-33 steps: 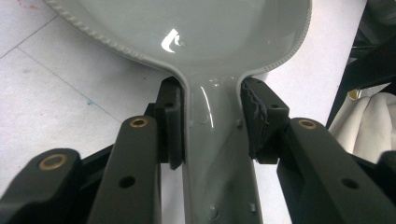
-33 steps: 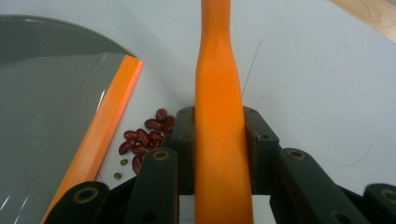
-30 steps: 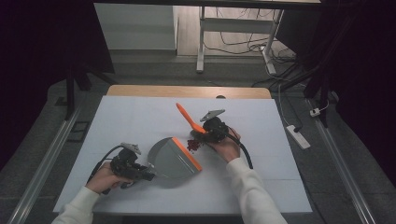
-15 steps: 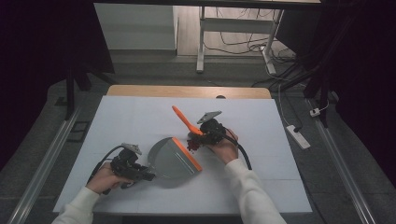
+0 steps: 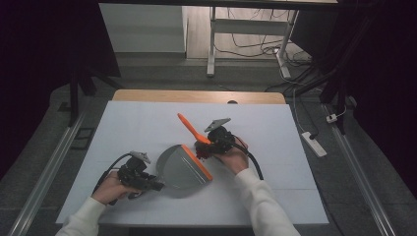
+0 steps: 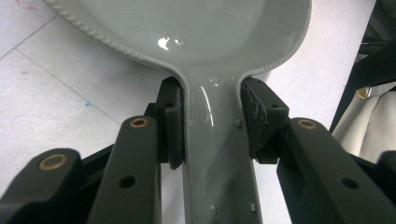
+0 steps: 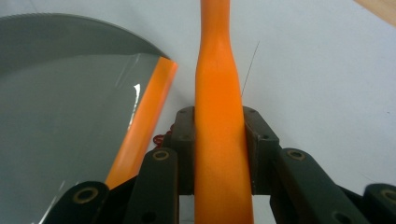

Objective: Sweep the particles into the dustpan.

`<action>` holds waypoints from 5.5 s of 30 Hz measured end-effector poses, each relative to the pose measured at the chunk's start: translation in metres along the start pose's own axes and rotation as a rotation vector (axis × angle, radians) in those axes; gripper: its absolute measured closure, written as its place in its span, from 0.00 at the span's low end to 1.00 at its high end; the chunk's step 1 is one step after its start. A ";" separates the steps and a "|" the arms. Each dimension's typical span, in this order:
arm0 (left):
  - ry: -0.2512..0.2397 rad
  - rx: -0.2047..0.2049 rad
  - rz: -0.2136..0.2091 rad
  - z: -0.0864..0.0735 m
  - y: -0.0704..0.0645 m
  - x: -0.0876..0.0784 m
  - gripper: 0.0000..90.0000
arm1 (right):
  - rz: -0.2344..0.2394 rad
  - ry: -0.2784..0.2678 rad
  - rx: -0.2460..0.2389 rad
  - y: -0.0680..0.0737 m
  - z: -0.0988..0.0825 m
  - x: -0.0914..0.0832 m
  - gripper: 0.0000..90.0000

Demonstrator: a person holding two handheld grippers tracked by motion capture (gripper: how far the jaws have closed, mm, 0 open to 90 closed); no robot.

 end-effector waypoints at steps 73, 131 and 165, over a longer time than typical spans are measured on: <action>0.009 0.005 0.010 -0.001 0.001 0.001 0.69 | -0.011 -0.042 0.061 -0.006 -0.016 -0.020 0.78; 0.014 0.012 0.017 -0.002 0.000 0.001 0.69 | -0.035 -0.079 0.126 -0.002 -0.011 -0.011 0.78; 0.007 0.020 0.024 -0.002 0.000 0.001 0.69 | 0.143 -0.162 0.066 0.061 0.019 -0.006 0.78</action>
Point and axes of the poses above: each handheld gripper's, and its own axes: x roughly forward along the jaws, z roughly out of its top, y roughly to its left, the point moved 4 cm from there along x, roughly forward along the jaws, and after that the axes turned 5 degrees about -y, right-handed, at the moved point
